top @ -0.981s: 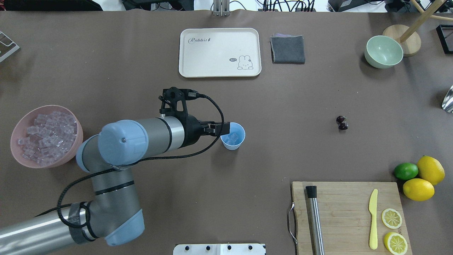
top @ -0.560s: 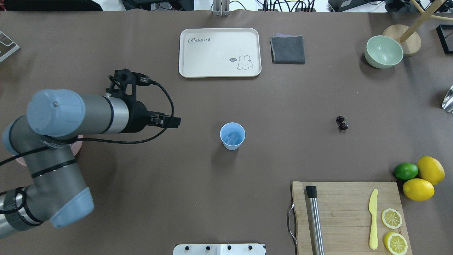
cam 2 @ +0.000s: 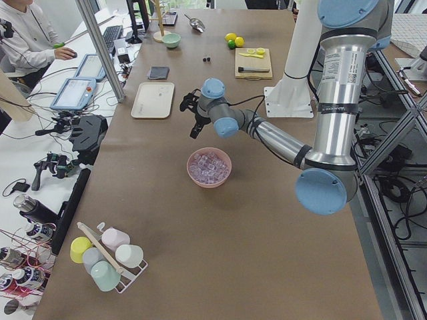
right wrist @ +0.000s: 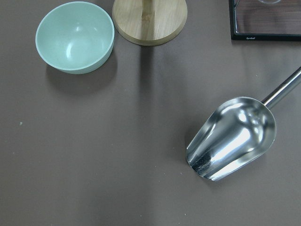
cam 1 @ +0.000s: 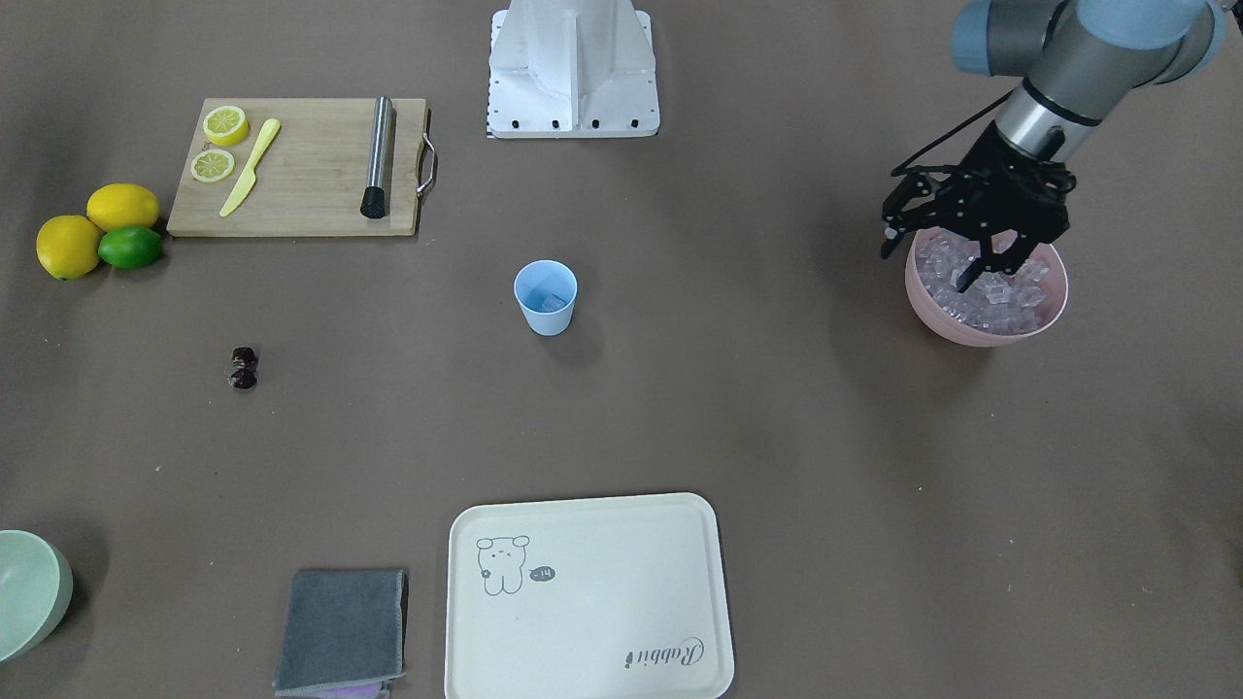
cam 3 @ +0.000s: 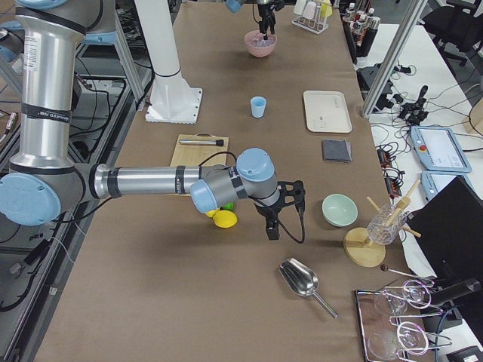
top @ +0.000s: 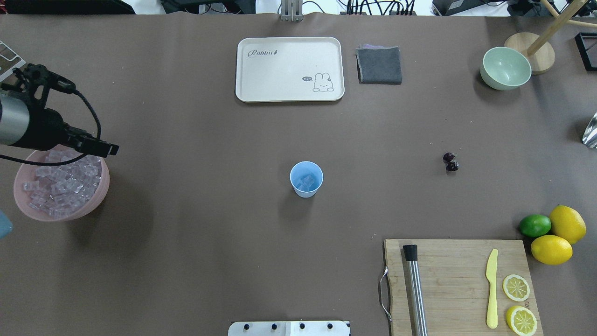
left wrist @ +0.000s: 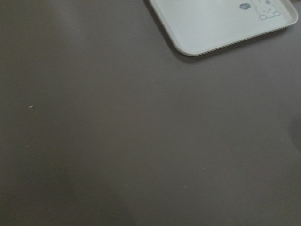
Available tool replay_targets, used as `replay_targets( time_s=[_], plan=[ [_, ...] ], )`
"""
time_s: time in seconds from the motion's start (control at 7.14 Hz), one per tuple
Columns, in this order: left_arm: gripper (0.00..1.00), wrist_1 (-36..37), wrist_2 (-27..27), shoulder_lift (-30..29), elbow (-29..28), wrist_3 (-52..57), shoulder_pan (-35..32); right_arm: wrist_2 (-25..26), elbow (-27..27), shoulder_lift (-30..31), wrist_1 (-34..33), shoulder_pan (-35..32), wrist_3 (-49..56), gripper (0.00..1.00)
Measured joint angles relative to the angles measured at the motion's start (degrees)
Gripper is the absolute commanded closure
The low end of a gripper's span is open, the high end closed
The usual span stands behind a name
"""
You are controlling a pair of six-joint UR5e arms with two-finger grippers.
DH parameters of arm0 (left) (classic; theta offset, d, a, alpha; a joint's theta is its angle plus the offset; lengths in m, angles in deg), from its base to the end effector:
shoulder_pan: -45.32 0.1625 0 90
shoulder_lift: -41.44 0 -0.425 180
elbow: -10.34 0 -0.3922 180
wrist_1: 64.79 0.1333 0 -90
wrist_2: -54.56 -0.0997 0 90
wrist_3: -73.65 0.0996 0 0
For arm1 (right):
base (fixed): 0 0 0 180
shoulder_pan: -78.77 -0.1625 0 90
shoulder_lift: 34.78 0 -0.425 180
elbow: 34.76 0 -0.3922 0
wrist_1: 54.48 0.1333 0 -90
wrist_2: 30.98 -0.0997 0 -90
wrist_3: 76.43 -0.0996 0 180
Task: Put ice and cherries in cup
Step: 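Move the left gripper back over the pink ice bowl, then lower the left gripper into the ice bowl and grasp another ice cube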
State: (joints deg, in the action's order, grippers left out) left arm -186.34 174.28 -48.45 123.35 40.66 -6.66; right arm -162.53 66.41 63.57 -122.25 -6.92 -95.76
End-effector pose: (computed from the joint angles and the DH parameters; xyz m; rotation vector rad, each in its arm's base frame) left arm 0.2350 -0.4368 0.4041 0.4787 0.9308 0.3259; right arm 0.0331 -0.4557 0.5890 0.2626 -0.7832 0.0886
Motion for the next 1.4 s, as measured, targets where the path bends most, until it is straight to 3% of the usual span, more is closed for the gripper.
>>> replay_targets(
  time_s=[0.42, 0.84, 1.4],
  plan=[
    [0.05, -6.9, -1.37, 9.61, 0.56, 11.71, 1.03, -0.01, -0.01, 0.06, 0.0, 0.0, 0.0, 0.0],
    [0.34, -7.82, -2.57, 7.01, -5.6, 17.13, 2.69, -0.02, -0.21, 0.09, 0.0, 0.0, 0.0, 0.0],
    [0.35, -7.91, -1.87, 7.04, -7.69, 22.5, 2.39, -0.02, -0.27, 0.15, 0.0, 0.0, 0.0, 0.0]
  ],
)
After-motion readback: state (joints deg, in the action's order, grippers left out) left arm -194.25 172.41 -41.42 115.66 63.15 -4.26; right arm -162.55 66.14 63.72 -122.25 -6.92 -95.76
